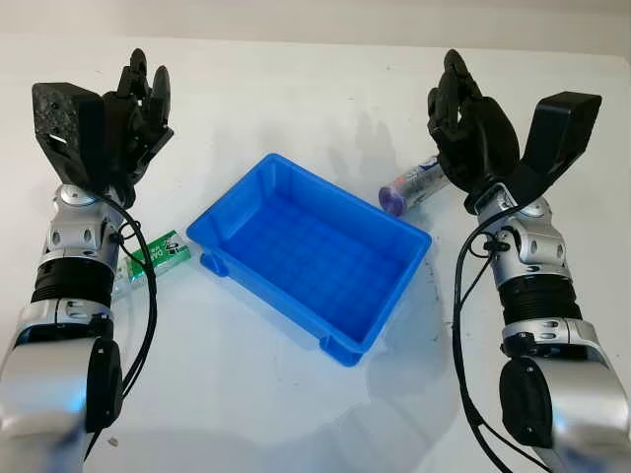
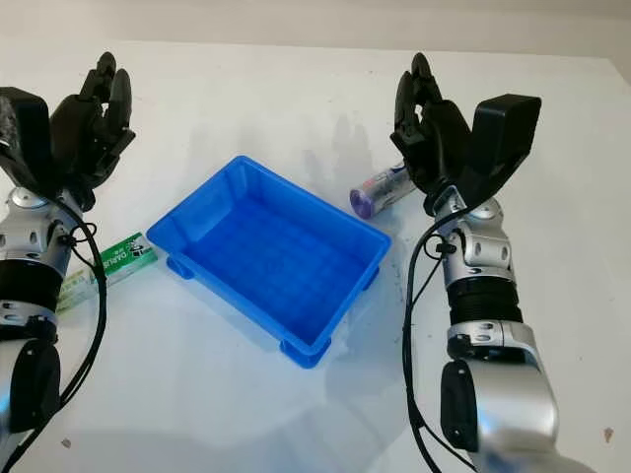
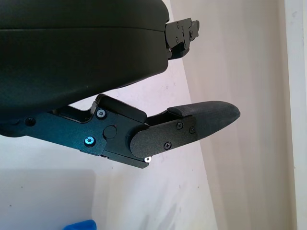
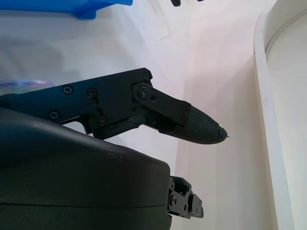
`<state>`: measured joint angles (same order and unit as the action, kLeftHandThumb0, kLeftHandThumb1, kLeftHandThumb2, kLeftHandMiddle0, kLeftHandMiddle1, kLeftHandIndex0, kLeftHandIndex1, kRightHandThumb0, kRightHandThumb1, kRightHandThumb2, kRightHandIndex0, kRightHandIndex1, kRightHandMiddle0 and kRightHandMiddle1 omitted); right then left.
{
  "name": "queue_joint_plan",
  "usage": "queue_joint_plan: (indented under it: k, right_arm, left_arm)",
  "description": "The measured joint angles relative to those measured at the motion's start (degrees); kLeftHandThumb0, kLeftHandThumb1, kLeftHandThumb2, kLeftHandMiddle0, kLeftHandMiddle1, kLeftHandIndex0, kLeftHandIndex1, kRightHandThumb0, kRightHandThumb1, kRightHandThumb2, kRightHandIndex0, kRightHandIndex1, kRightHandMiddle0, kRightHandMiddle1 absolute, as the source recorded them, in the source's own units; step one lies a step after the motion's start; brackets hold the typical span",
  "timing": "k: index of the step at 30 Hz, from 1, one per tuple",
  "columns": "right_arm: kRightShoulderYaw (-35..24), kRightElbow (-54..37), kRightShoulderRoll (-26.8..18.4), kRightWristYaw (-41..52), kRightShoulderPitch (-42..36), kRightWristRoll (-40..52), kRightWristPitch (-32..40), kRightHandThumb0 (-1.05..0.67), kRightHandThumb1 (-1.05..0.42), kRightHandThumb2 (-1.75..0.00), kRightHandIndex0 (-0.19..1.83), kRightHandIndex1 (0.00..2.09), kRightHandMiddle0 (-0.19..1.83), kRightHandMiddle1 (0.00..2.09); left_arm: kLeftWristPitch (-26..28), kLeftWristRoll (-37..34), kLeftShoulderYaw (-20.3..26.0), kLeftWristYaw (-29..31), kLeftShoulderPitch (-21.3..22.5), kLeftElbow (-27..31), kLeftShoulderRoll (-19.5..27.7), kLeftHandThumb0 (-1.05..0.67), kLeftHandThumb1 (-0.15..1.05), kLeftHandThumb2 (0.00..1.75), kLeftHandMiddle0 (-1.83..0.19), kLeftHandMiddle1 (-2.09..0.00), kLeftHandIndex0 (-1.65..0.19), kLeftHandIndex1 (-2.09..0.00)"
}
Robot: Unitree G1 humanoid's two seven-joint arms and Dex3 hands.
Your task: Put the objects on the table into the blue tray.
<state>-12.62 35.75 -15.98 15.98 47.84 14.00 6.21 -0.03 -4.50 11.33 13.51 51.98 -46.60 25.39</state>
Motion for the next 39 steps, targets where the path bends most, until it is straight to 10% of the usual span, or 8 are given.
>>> queue_joint_plan:
  k: [15, 18, 24, 39]
  right_arm:
    - [-1.84, 0.16, -1.16, 2.32, -0.03, 2.53, 3.99, -0.61, -1.05, -0.45, -0.17, 0.02, -0.17, 0.02]
    - [-0.65, -2.71, -3.83, 2.84, 0.07, -0.2, 3.49, -0.49, -1.03, -0.13, 0.05, 0.14, -0.1, 0.41]
    - [5.09, -7.52, -12.81, 6.97, 2.51, -9.95, -1.9, -0.48, -0.93, -0.03, 0.16, 0.21, -0.16, 0.83]
    - [26.51, 3.69, -27.55, -0.1, 5.99, -48.04, -37.4, -0.38, -0.72, -0.05, 0.29, 0.11, 0.32, 0.15]
  left_arm:
    - [0.51, -0.32, 0.04, 0.58, 0.01, 0.2, 0.15, -0.76, 1.05, 0.68, 0.19, 0.0, 0.19, 0.0]
    - [0.51, -0.98, 0.47, 0.75, -0.09, 0.62, 0.15, -0.77, 1.05, 0.67, 0.19, -0.01, 0.19, 0.0]
    - [1.25, -0.99, 0.5, 0.32, -0.64, 3.18, 0.17, -0.76, 1.05, 0.68, 0.19, -0.03, 0.19, -0.01]
    - [2.38, -0.92, 0.33, 0.23, -1.23, 5.29, 0.03, -0.76, 1.05, 0.69, 0.19, 0.0, 0.19, 0.0]
